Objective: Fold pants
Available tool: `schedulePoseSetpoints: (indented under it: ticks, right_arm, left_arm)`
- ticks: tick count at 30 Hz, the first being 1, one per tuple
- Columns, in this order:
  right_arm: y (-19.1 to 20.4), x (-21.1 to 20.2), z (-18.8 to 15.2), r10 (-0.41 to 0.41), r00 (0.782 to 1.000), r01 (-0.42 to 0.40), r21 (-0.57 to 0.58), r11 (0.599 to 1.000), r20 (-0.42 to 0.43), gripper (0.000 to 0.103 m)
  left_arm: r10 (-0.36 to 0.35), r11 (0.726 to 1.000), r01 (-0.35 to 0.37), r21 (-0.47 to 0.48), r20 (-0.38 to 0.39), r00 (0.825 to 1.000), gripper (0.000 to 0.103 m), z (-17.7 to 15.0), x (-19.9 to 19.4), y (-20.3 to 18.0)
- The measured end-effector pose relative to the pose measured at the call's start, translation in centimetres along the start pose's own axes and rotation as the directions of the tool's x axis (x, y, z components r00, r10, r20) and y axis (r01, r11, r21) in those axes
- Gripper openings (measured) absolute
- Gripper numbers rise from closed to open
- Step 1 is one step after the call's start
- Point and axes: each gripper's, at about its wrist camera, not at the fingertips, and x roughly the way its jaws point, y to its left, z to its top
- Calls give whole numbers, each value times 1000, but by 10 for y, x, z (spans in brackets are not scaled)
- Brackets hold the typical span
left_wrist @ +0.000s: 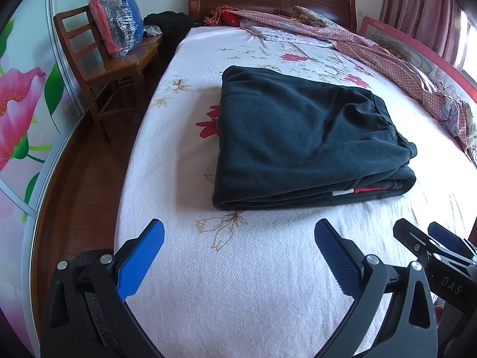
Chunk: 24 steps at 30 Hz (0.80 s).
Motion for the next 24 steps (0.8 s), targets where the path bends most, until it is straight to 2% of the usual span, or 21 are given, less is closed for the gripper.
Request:
schedulePoseSetpoints:
  ticks: [3,8,14,20,24]
  right_arm:
    - [0,0,0,0,1000,0,-1,1000,1,98]
    - [2,-1,1,18,1000,-18,-12,1000,8,98]
    - [7,-4,2,39,999,-39,-36,999,15,98]
    - [11,-5,1,49,999,-49,-53,997,15,98]
    - [13,-9,2,49,998,-47,-61,997,29,98]
  left_arm:
    - [35,999,-35,16,37,999,101,0,-8,-1]
    - [53,998,-56,34,69,996,101,2,-17,-4]
    - [41,998,-44,42,67,997,101,0,-22,-4]
    - [47,999,-47,-2,50,998,101,1,-22,7]
    - [96,995,-95,-22,40,995,101,0,-21,13]
